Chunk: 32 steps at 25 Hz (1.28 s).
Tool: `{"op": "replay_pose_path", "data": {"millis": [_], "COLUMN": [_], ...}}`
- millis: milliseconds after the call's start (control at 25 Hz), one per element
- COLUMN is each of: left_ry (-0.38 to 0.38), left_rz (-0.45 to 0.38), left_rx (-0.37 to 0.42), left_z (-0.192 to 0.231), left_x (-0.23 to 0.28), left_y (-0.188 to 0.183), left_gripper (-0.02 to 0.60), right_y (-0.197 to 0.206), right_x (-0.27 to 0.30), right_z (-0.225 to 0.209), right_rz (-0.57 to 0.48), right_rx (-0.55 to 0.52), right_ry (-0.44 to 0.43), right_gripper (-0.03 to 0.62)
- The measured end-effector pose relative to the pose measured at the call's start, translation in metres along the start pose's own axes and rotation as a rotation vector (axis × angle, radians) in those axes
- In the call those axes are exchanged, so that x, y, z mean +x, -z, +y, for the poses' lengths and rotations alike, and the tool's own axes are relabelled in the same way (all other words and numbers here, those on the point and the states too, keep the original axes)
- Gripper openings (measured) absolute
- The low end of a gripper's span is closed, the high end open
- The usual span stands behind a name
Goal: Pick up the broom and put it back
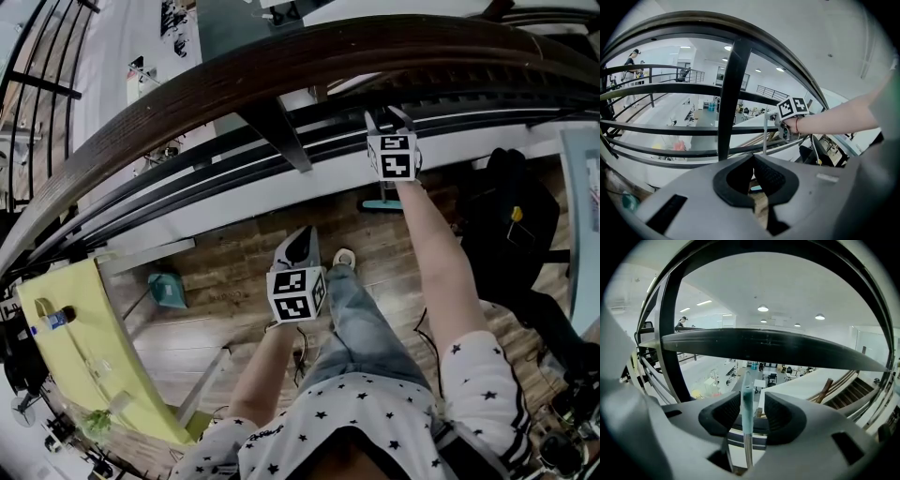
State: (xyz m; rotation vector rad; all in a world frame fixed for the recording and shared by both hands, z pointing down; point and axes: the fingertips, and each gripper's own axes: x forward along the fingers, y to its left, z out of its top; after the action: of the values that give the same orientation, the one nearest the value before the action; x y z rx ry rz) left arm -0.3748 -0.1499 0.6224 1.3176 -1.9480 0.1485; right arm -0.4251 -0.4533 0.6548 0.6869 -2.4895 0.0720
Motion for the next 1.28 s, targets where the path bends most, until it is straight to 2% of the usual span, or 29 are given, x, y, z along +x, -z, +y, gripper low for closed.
{"op": "replay_pose_path", "data": {"millis": [400,840,1120,1280], "left_ry": [0.016,0.027,0.032,0.035], "left_rz": [-0.032,-0.073,-0.095,-0.104], "left_rx": [0.018,0.027,0.034,0.047], "left_z": [-0.021,-0.044,-0.056,-0.065], "left_x": [-0.021,-0.058,-0.085,-0.101], "left_y": [-0.001,0.006,0.010,0.011], "left_gripper": [0.011,0.011,0.011,0.011], "right_y": [-0.001,-0.011,-0.019,-0.023], "right_x": [-0.045,-0.111,-0.158,-0.187], "right_z": [0.000,0.021,0.035,0.045], "right_rz": [-0.029,-0.073,-0.096,-0.107], "right_rx": [0.032,0.036,0.086,0.083], "right_ry": [0.011,-0.015,-0.023,-0.037], "right_gripper": [0.143,0.063,0.013,0.000]}}
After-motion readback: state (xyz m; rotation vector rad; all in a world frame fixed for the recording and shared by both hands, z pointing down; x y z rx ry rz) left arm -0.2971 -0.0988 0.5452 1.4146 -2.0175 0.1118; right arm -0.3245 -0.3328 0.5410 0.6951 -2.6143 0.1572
